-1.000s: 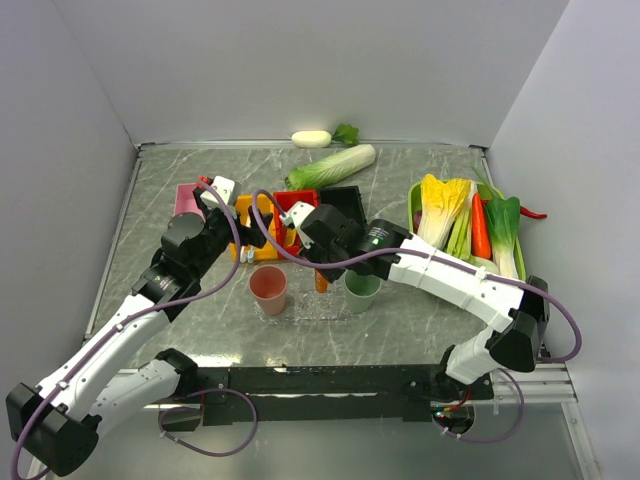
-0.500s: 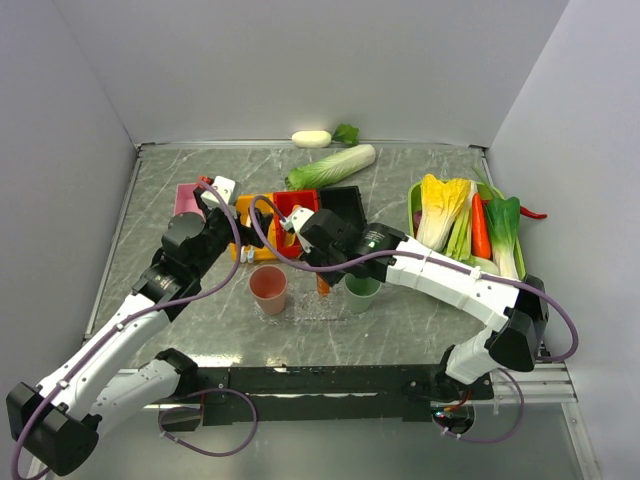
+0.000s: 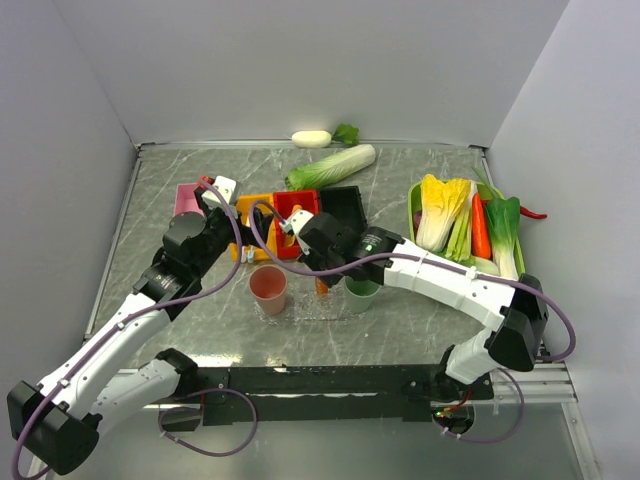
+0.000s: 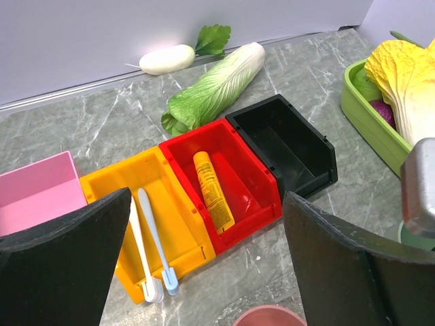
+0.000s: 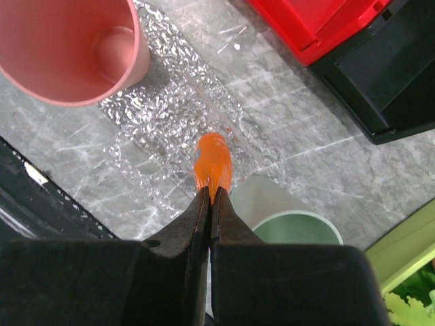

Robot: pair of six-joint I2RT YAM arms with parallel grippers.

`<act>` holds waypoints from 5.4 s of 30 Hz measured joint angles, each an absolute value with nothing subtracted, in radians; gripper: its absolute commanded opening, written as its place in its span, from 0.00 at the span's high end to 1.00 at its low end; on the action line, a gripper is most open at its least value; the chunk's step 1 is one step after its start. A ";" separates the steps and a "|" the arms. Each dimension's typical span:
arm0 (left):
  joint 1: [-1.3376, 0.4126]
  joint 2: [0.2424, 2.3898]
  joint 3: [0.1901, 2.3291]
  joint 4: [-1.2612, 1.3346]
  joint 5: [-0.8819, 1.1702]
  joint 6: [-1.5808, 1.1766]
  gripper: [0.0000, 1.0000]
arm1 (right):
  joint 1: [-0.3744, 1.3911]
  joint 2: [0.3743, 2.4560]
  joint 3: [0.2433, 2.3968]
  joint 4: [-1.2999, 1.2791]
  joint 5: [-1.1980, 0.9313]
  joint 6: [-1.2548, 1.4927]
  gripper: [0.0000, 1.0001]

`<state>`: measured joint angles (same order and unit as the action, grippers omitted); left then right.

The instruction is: Prepare toiletry sets of a toothbrush and toothpaste on the tray

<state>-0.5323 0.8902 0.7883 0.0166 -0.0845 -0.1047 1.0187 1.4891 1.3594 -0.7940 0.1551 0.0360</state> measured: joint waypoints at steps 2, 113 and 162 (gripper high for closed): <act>-0.532 0.891 0.788 0.017 -0.084 -0.104 0.03 | 1.019 1.489 1.346 -0.781 0.158 0.036 1.00; -0.532 0.919 0.773 0.022 -0.129 -0.098 0.01 | 0.799 1.158 1.124 -0.522 -0.101 0.121 0.16; -0.646 1.926 1.356 -0.340 -0.260 -0.158 0.67 | 0.500 0.656 0.862 -0.500 -0.308 0.136 0.12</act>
<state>-0.6464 1.9259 1.3560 -0.3405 -0.2600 -0.1581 0.4999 0.6563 0.8619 -0.5003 -0.3084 0.1364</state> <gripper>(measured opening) 0.390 0.874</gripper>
